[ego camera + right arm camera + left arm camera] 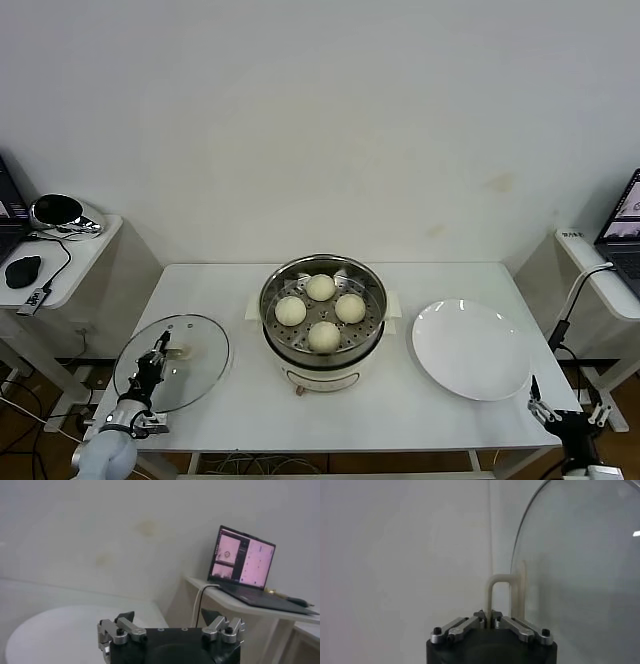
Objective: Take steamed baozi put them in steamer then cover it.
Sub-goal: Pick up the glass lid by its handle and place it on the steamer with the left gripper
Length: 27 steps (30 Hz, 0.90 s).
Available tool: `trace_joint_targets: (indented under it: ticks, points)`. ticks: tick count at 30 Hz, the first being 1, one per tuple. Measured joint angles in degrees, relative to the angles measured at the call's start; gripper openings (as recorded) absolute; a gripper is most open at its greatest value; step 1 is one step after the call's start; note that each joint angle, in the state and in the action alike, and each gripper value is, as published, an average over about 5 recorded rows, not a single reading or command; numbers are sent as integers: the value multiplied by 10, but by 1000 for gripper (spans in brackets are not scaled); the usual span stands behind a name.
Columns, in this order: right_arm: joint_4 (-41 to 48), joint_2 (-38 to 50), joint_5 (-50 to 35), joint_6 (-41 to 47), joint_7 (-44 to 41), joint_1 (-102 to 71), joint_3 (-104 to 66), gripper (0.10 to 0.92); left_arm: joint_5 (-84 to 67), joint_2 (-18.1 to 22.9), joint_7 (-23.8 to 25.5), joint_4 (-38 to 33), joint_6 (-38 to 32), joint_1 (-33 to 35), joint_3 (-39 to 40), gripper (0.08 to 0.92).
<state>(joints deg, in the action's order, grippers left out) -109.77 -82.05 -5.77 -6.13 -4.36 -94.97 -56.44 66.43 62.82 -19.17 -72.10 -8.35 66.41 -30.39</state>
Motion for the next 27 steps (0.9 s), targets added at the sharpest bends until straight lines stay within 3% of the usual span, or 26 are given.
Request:
trace_joint_targets:
  ticks: [8,17,27]
  points:
    - [-2,4,10,-5,0,1,15,823,-37,-16,19,-118,74,61,-32,136]
    - [-4,3,24,-10,0,2,40,823,-108,-55,87,-288,189,117,-51,136]
    - [-8,-12,53,-6,10,12,68,823,-164,-110,140,-407,303,77,50,136]
